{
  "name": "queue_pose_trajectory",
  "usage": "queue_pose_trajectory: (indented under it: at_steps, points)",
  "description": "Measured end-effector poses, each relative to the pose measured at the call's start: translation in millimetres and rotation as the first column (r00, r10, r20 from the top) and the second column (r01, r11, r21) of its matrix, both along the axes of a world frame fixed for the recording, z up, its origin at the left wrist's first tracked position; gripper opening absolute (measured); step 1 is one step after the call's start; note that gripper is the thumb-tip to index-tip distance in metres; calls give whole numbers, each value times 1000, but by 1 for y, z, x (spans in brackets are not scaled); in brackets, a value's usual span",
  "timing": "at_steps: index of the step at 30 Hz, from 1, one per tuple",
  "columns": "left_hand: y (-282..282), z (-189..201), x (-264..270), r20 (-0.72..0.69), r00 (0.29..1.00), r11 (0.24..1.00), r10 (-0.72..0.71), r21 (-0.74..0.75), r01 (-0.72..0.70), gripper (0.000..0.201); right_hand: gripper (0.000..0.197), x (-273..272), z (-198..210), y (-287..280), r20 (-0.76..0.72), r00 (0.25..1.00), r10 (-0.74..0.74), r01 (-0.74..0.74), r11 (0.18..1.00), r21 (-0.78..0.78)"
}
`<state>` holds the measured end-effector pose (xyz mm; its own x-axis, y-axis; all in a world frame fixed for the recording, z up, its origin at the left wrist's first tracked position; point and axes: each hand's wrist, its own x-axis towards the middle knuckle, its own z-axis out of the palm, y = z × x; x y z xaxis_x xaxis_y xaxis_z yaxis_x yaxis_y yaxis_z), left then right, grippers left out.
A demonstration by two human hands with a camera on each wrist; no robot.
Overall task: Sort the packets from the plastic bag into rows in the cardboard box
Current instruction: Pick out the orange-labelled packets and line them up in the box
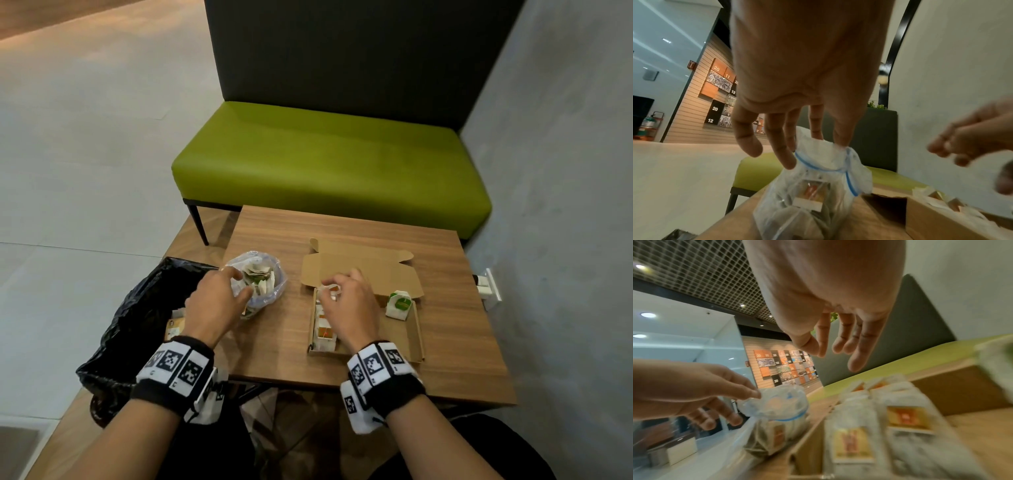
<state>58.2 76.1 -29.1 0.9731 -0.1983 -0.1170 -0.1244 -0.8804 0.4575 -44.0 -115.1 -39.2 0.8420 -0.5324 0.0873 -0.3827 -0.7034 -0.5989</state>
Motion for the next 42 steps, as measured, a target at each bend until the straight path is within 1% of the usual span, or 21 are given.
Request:
queue_pose_trajectory:
  at_steps: [3,5,8,11,14,17,20,22,25,28,31,35,38,40,42]
  points:
    - [0,-1,-3,-24,1000,999,-10,-50,9,51,19,19,5,23,27,994,107,-106,993,-58]
    - [-1,1,-8,-24,999,996,-21,-84,18,56,21,32,5,35,21,985,169,-167,983,-75]
    - [-1,3,-16,-26,999,994,-25,-108,22,58,29,49,0,50,-89,970,225,-234,965,-116]
    - [0,-1,-20,-31,999,992,-42,-123,38,63,36,63,-10,60,-244,945,217,-266,945,-192]
    - [1,-3,-24,-20,998,988,-65,-139,62,62,33,70,-23,66,-321,926,199,-292,917,-272]
    - [3,-5,-25,-18,996,989,-91,-115,88,70,29,76,-32,68,-357,915,190,-315,889,-333]
    - [5,-6,-26,-28,993,988,-115,-102,112,72,33,84,-30,66,-385,903,191,-325,890,-320]
    - [5,-6,-25,-36,992,988,-119,-107,114,73,33,89,-29,67,-386,905,178,-318,885,-338]
    - [6,-8,-24,-54,992,987,-113,-117,107,73,25,92,-30,72,-402,906,130,-296,875,-382]
    - [8,-9,-24,-62,991,985,-117,-139,107,73,24,95,-32,75,-404,910,97,-269,879,-395]
    - [10,-10,-24,-61,995,985,-85,-154,75,72,26,94,-33,76,-355,923,149,-293,871,-394]
    - [12,-10,-19,-51,998,988,-30,-150,22,76,27,79,-17,71,-245,935,257,-341,843,-417]
    - [12,-7,-13,-30,1000,993,-3,-115,-1,74,18,60,-3,59,-64,937,343,-333,821,-464]
    - [11,-3,-11,-23,1000,994,-1,-112,-1,70,11,45,4,45,91,913,398,-303,810,-501]
    - [10,1,-12,-31,999,996,-19,-86,17,65,8,29,9,28,180,881,438,-274,781,-561]
